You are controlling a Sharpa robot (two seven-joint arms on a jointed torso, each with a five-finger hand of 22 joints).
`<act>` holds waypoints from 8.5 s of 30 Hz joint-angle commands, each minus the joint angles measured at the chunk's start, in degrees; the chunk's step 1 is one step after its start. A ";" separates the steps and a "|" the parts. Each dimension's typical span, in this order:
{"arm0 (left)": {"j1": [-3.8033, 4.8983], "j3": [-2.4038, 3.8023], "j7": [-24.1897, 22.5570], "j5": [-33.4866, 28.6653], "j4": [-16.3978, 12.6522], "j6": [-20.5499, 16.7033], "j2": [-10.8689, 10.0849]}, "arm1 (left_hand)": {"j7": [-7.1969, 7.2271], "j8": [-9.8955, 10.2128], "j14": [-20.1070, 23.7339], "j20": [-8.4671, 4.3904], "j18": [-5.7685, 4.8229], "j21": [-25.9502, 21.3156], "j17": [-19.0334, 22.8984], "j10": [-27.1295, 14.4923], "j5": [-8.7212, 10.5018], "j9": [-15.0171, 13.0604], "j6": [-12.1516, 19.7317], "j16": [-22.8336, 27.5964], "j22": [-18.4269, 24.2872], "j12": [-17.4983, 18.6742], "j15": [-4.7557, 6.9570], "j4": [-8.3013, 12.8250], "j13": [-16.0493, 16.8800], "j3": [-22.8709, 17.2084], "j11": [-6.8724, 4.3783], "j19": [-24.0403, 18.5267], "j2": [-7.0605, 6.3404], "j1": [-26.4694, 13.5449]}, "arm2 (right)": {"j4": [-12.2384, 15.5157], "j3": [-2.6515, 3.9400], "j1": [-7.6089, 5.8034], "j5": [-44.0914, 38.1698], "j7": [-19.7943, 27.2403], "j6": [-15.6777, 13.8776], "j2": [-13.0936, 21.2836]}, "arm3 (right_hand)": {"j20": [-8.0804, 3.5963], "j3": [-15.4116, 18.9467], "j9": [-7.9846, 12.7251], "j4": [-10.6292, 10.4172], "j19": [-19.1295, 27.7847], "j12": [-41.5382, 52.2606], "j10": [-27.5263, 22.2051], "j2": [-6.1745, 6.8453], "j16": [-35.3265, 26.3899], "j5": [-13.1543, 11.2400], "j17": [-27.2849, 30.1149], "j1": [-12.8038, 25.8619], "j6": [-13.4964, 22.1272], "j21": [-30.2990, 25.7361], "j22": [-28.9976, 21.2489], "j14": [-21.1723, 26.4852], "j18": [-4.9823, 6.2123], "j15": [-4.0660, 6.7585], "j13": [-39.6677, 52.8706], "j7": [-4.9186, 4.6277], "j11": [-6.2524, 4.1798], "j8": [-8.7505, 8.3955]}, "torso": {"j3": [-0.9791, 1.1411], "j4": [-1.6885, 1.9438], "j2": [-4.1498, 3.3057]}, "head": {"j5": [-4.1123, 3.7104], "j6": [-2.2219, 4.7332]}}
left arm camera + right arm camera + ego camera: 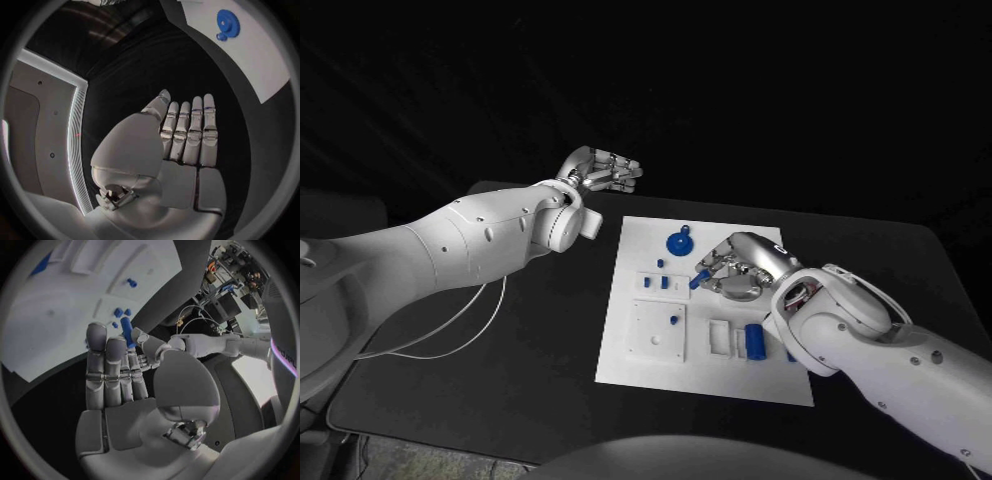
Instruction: Assemble the parts on the task board
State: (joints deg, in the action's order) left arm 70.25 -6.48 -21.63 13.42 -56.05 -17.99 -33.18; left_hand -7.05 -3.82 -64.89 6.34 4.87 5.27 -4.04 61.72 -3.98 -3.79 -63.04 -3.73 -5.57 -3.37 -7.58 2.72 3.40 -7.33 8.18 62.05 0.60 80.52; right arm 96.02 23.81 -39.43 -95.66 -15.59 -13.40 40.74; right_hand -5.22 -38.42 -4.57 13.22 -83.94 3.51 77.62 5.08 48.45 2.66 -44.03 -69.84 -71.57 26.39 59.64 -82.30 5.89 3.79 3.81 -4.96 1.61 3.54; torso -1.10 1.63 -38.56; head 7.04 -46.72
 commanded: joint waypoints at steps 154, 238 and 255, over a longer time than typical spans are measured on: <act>-1.20 -0.14 -3.50 -4.12 -3.66 2.11 -3.78 | 0.36 0.21 -4.24 -1.37 0.43 2.21 0.00 4.97 0.08 0.02 -0.37 0.18 -0.15 0.03 1.81 -1.57 -0.06 -0.43 -1.78 2.53 0.16 -0.64 | -1.48 -2.10 -3.06 25.04 -12.54 14.45 11.56 | -1.78 22.18 -20.21 -16.56 -2.42 47.12 -4.82 2.18 4.74 3.30 -8.45 6.03 5.27 3.06 -4.48 0.45 -0.95 1.72 55.60 2.39 -3.94 0.27 | 0.57 -0.97 1.34 | -2.88 -1.00; -3.26 -0.69 1.07 -3.35 -3.00 9.27 -3.05 | 0.43 0.24 -1.48 -0.04 0.28 0.05 -0.18 2.60 -0.73 0.13 3.83 0.18 1.19 -0.04 0.62 -5.21 0.01 9.06 -0.75 1.49 1.32 -2.57 | -6.27 -9.59 -2.75 20.48 -24.73 16.81 6.19 | -2.74 1.78 -58.83 -3.54 -2.83 49.54 -0.42 0.31 9.57 19.96 -20.49 17.74 6.13 12.41 8.19 -1.37 -2.34 2.93 69.60 5.38 -5.62 0.20 | 0.05 -1.00 3.12 | -2.68 -2.91; -3.26 -0.75 1.12 -2.79 -3.07 9.31 -3.10 | 0.31 0.24 -1.47 0.01 0.32 -0.03 -0.20 2.38 -0.82 0.13 3.89 0.18 1.18 -0.04 0.59 -5.66 0.01 9.06 -0.68 1.52 1.57 -2.98 | -1.94 -9.14 -5.46 24.41 -23.51 16.28 7.26 | -2.81 4.05 -57.90 -2.61 -2.83 49.45 -0.55 0.81 9.75 25.37 -20.38 17.50 5.85 12.38 8.73 -1.27 -2.32 3.01 69.49 5.46 -5.67 0.19 | 0.08 -0.97 3.08 | -2.69 -2.91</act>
State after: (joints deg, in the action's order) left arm 66.98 -7.26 -20.18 10.04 -58.93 -9.55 -36.35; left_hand -6.54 -3.82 -66.82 5.93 4.87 5.52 -4.18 64.38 -4.60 -3.71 -59.26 -3.73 -4.43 -3.37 -7.08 -2.68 3.40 1.70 7.58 63.48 2.23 77.98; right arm 93.64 14.66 -44.81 -72.20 -39.52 2.90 48.04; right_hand -7.66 -22.71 -62.47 -1.38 -83.93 52.76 77.10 7.31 58.03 27.85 -64.46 -50.47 -65.66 38.61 68.30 -83.52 3.93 6.60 73.37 0.19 -3.58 3.53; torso -1.04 0.60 -35.48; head 4.37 -49.61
